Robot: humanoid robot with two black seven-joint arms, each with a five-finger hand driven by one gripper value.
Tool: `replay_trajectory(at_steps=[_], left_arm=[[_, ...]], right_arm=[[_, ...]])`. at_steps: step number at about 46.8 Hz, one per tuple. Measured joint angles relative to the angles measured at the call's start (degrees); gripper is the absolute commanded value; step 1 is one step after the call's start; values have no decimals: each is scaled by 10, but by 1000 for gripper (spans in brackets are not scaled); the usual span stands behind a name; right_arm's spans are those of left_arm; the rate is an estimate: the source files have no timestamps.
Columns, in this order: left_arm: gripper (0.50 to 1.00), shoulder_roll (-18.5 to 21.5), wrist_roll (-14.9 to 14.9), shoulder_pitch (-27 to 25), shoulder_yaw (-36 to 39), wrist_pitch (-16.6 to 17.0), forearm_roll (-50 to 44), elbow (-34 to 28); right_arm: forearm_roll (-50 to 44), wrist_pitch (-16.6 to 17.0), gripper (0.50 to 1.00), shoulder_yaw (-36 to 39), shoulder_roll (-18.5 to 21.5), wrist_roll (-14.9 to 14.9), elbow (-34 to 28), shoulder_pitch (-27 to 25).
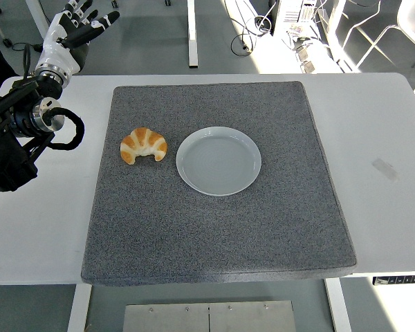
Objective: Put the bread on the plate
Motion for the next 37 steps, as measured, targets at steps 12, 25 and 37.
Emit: replay_trajectory(at_steps=[12,25,37], left_arm=[[977,51,0,-35,97,14,26,-65],[971,114,4,-83,228,47,61,-168],[968,118,56,-84,244,51,167,-195]], right_arm=[[0,0,1000,0,0,0,0,0],[0,0,1000,0,0,0,0,0],[0,0,1000,0,0,0,0,0]])
